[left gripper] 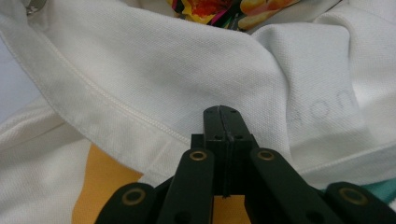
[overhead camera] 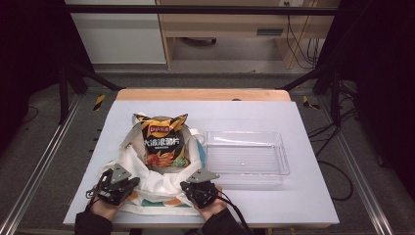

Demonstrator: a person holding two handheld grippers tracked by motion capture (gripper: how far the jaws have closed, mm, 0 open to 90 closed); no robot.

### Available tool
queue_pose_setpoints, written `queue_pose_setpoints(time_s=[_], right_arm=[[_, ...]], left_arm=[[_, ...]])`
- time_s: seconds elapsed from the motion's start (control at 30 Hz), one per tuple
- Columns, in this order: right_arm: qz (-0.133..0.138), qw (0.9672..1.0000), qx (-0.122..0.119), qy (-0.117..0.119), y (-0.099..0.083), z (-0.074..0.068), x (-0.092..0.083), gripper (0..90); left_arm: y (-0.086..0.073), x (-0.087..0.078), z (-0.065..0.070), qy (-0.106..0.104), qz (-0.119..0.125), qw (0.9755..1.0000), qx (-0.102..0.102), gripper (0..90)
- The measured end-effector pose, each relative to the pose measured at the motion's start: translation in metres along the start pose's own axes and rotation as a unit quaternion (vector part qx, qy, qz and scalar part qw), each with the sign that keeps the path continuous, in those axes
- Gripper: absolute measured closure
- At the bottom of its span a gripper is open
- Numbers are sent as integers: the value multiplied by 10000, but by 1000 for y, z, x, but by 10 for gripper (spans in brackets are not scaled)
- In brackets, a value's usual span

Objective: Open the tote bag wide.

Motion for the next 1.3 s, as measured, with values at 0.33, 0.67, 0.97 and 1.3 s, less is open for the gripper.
queue_pose_setpoints(time_s=[0.33,0.67,0.97,1.3], right_arm=[[-57,9998,67,-154,-7,7,-1,900],[31,9998,116,-149,-6,9,-2,900],[8,9981,121,-604,-11,17,-8,900],[-70,9971,190,-735,-17,23,-10,900]], left_arm=[[16,-14,-8,-59,595,9977,-321,881],[8,3,-43,463,218,9978,-430,898],[1,3,-45,565,17,9973,-460,898],[-2,5,-45,477,-96,9973,-548,898]])
Point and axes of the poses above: each handheld gripper's, and its own axes: x roughly forward along the jaws, y roughly out of its top, z roughly to its right, the point moved 4 cm from there along x, roughly forward along the jaws, and after that the axes turned 4 degrees about -y, right-handed, at the moved point
